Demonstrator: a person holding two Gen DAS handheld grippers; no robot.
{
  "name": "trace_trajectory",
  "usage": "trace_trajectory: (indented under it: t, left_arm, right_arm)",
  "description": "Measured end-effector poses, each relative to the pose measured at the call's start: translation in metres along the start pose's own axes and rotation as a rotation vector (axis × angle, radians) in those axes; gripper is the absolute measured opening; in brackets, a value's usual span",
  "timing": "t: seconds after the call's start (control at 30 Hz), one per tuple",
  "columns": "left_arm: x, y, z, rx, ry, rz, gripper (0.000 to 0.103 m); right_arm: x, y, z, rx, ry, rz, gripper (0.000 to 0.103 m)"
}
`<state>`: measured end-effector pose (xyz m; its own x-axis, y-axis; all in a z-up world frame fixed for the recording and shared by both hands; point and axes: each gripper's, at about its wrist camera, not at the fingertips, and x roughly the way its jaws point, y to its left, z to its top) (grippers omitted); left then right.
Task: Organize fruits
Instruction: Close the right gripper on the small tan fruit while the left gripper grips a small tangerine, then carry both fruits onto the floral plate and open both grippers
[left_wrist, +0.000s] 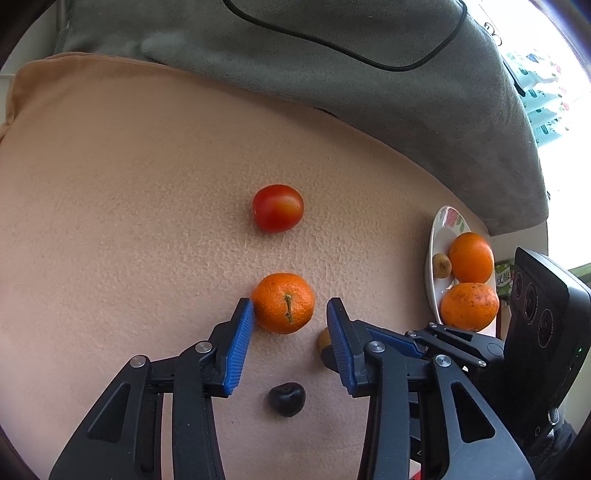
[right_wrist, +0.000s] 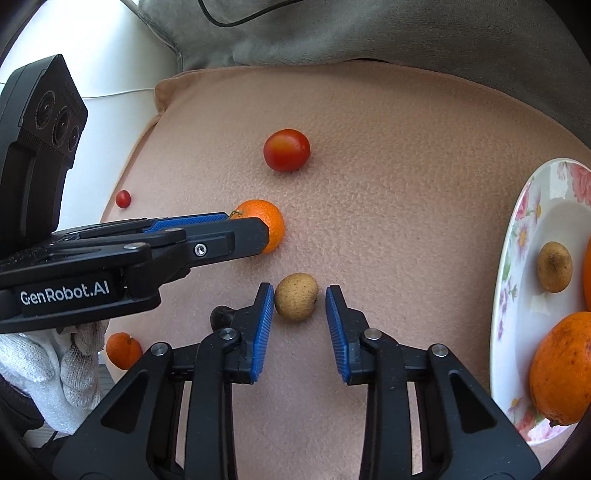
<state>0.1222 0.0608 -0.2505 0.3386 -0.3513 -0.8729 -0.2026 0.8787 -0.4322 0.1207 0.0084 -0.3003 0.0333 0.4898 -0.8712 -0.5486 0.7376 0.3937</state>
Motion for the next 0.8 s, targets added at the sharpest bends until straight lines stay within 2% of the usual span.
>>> trace_trajectory:
  t: [0.1, 0.17, 0.47, 0.8]
  left_arm:
    - [0.003, 0.002, 0.0, -0.008, 0.004, 0.0, 0.034]
    - [0.004, 0.001, 0.002, -0.004, 0.003, 0.0, 0.034]
    - [0.004, -0.002, 0.003, 0.006, -0.007, 0.004, 0.033]
    - [-0.007, -0.01, 0.0, 0.032, -0.031, 0.008, 0.032]
  right_arm:
    - [0.001, 0.001, 0.0, -0.012, 0.0, 0.001, 0.03]
    - [0.002, 0.0, 0.0, -0.015, 0.001, 0.0, 0.026]
    - [-0.002, -0.001, 0.0, -0.015, -0.014, 0.001, 0.026]
    - [-0.024, -0.005, -0.005, -0.001, -0.06, -0.004, 0.026]
